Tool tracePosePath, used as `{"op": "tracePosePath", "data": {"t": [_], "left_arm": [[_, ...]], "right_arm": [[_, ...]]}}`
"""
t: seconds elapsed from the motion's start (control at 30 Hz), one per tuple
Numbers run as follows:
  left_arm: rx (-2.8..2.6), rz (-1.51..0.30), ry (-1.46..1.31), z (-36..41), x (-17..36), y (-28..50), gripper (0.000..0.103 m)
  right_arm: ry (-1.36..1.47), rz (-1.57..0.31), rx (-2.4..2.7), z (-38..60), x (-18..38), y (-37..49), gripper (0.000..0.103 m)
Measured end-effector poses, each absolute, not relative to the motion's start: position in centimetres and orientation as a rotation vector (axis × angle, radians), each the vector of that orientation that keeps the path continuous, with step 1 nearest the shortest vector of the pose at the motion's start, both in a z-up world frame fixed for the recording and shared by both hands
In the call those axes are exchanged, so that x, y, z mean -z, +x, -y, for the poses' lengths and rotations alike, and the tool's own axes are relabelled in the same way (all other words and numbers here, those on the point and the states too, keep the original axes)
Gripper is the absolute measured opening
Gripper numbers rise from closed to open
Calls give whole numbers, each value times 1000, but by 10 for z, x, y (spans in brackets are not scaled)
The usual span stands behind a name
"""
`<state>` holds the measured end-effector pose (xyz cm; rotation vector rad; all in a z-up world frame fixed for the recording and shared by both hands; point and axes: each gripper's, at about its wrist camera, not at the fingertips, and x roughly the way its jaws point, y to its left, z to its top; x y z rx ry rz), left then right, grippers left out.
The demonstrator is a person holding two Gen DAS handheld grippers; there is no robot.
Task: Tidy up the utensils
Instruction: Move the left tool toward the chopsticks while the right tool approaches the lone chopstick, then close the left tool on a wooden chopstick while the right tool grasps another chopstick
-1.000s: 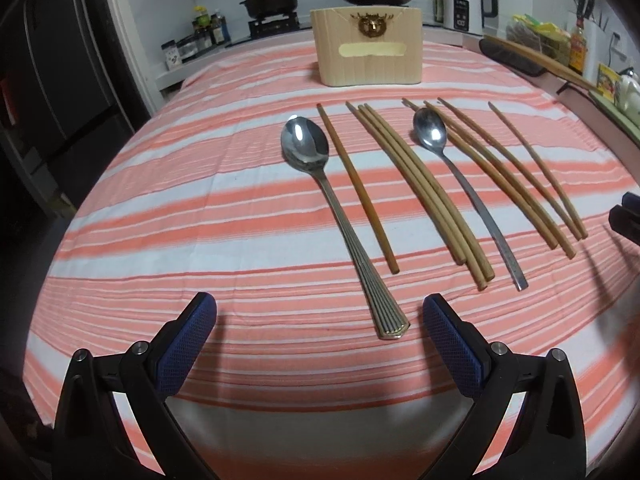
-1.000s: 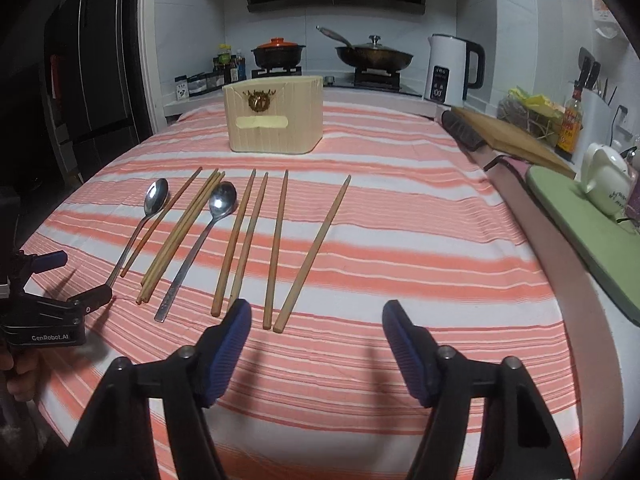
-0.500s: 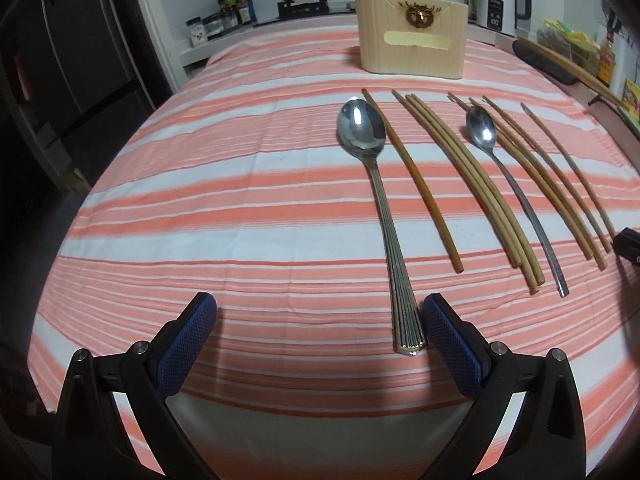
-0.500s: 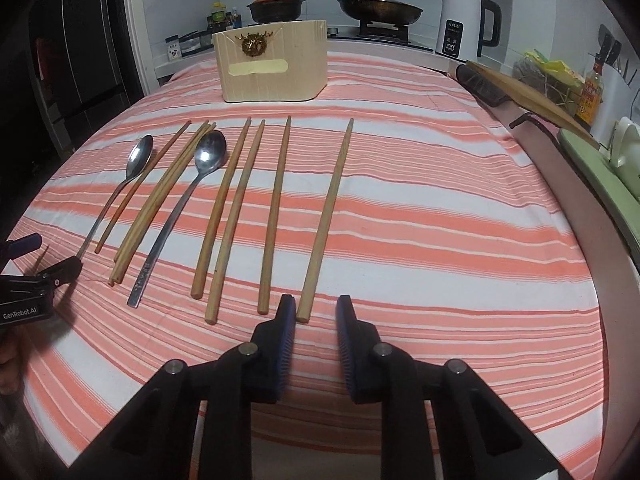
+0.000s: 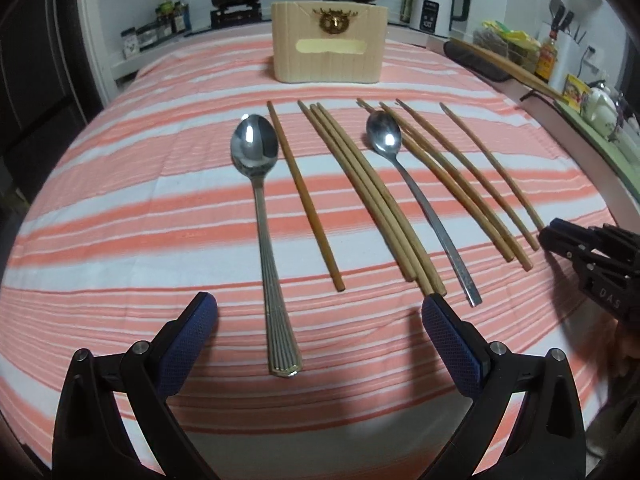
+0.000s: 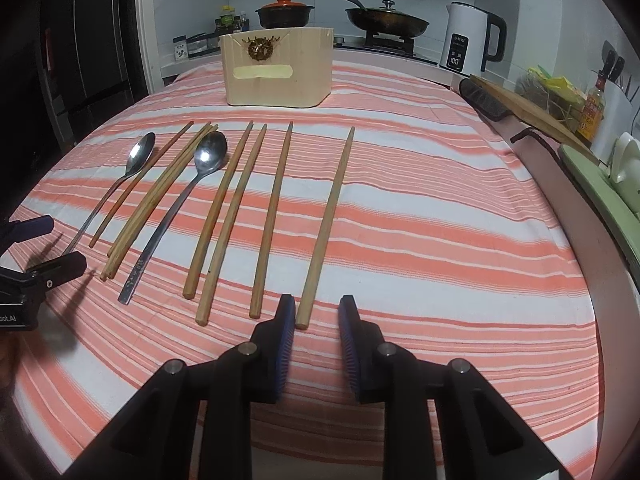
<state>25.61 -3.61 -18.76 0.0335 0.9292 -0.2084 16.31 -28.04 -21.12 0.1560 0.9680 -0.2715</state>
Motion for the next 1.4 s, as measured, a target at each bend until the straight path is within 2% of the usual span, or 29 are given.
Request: {"op": "tracePosePath", "data": {"t": [0.07,0.13,0.4,0.47,0.53,0.7,0.77,0.83,0.9,1.4], "left_arm": [[229,-950,-9,32,190,254,101],[216,-909,-10,32,187,248,90],[289,-882,22,48,186,248,87],[283,-887,42,51,186,251,76],[286,-893,19,47,187,254,58],[255,-875,30,45,188,254,41],[242,-864,84,51,189,254,30],[236,-858,97,52,189,256,15],[221,-856,102,49,189,258,7],[199,-883,89,41,190,283,8]], "right_arm": [[158,-967,273,280,211,164,24],[165,-962,270,281,211,163,24],[195,-949,257,285,212,162,24],[200,-946,255,285,212,161,24],[207,-944,252,286,212,161,24],[220,-939,245,288,213,159,24],[219,-939,246,289,213,159,24],[219,-939,246,289,213,159,24],[216,-941,245,288,213,159,24],[199,-966,238,290,214,170,24]]}}
